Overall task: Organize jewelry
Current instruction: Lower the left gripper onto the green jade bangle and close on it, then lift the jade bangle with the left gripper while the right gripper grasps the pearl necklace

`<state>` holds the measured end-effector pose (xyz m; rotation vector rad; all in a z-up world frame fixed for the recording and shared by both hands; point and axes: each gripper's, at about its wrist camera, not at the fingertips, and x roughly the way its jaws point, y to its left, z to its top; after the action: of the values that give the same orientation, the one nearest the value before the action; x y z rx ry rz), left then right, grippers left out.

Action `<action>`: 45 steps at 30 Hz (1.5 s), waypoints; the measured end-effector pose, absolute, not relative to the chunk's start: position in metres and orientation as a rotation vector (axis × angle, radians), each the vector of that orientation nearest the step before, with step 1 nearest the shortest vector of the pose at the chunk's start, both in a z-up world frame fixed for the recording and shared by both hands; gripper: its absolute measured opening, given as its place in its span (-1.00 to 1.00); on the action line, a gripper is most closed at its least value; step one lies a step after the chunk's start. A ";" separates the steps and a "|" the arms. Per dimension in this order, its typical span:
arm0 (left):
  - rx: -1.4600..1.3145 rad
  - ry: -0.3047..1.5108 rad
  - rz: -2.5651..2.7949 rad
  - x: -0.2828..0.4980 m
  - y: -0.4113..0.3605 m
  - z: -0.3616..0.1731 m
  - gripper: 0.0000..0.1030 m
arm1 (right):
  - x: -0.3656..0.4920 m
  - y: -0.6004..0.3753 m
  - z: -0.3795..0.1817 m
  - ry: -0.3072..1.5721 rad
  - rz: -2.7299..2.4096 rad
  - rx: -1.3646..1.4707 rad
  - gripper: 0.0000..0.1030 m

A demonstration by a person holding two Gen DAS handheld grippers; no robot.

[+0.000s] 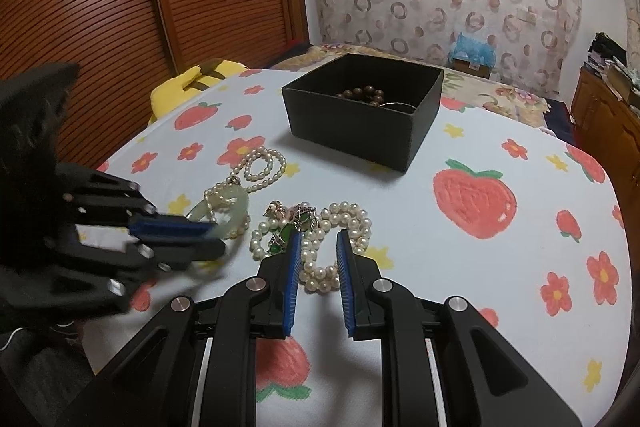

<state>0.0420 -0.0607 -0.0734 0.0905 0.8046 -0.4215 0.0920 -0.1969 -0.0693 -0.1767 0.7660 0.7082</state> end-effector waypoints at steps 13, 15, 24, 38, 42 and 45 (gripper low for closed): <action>-0.062 0.716 -0.431 0.031 -0.022 -0.028 -0.84 | 0.101 -0.178 -0.071 0.768 0.713 -0.204 -0.61; -0.072 0.707 -0.426 0.030 -0.017 -0.024 -0.84 | 0.103 -0.176 -0.071 0.771 0.713 -0.207 -0.61; -0.124 0.673 -0.399 0.029 0.011 -0.007 -0.84 | 0.101 -0.167 -0.070 0.768 0.731 -0.215 -0.61; -0.119 0.669 -0.353 0.032 0.024 -0.007 -0.84 | 0.111 -0.159 -0.076 0.783 0.717 -0.250 -0.61; -0.116 0.678 -0.349 0.033 0.024 -0.012 -0.84 | 0.110 -0.151 -0.078 0.789 0.716 -0.301 -0.56; -0.112 0.684 -0.347 0.034 0.022 -0.014 -0.84 | 0.109 -0.148 -0.079 0.783 0.705 -0.344 -0.62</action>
<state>0.0340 0.0224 -0.0143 -0.1116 0.6840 -0.3471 0.1086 -0.1483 -0.0792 -0.3444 0.7831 0.7052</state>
